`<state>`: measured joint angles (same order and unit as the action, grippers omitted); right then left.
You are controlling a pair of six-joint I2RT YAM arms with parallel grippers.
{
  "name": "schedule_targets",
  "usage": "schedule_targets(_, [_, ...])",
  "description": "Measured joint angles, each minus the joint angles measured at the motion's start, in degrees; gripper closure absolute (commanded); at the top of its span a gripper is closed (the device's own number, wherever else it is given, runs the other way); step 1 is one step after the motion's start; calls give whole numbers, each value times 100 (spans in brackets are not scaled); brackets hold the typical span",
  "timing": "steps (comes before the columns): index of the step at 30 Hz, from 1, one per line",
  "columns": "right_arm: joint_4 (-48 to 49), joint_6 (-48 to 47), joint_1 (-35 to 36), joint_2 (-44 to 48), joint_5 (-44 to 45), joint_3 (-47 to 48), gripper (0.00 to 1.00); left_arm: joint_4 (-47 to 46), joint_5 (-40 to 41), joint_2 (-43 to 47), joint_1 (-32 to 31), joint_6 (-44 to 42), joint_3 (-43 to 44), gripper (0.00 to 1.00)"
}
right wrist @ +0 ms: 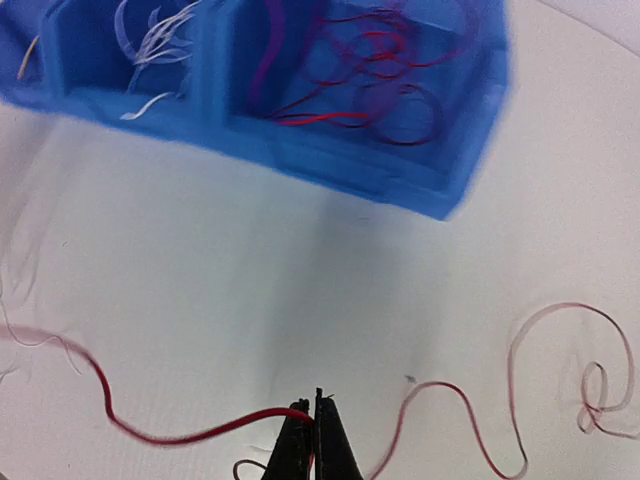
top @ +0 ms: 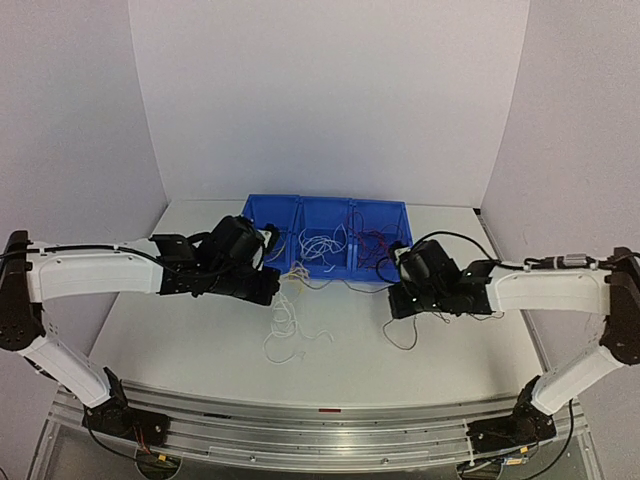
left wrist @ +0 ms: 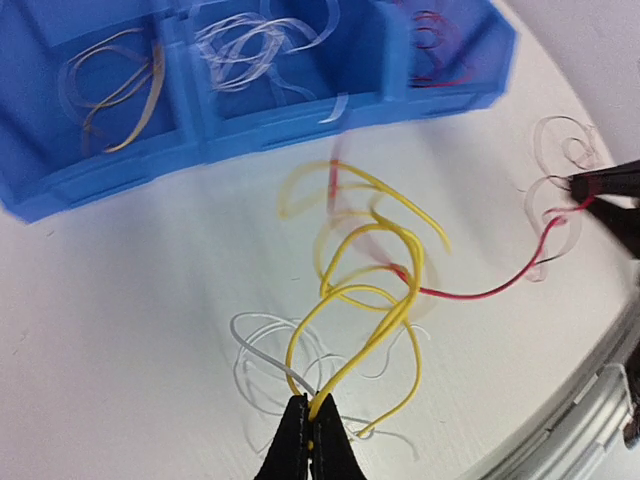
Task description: Untangle the cables
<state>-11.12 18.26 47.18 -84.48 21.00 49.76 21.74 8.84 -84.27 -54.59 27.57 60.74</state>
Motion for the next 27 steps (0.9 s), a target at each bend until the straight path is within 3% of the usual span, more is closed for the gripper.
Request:
schedule_targets(6, [-1407,558,-1380,2067,845,-489,100,839,885,158,985,956,-316,100])
schedule_targets(10, [-2052,652,-1702,2841,734,-585,100,977,1005,627,1295,1173,-779,100])
schedule_targets(19, [-2388,519,-1705,2200,-755,113,100,440,582,1001,1222,1079,-948,100])
schedule_targets(24, [-2390,324,-1768,2025,-452,506,100,165,197,741,1222,966,-1013,100])
schedule_targets(27, [-2424,241,-2203,1670,-392,542,100,-25,-63,509,1222,939,-1064,100])
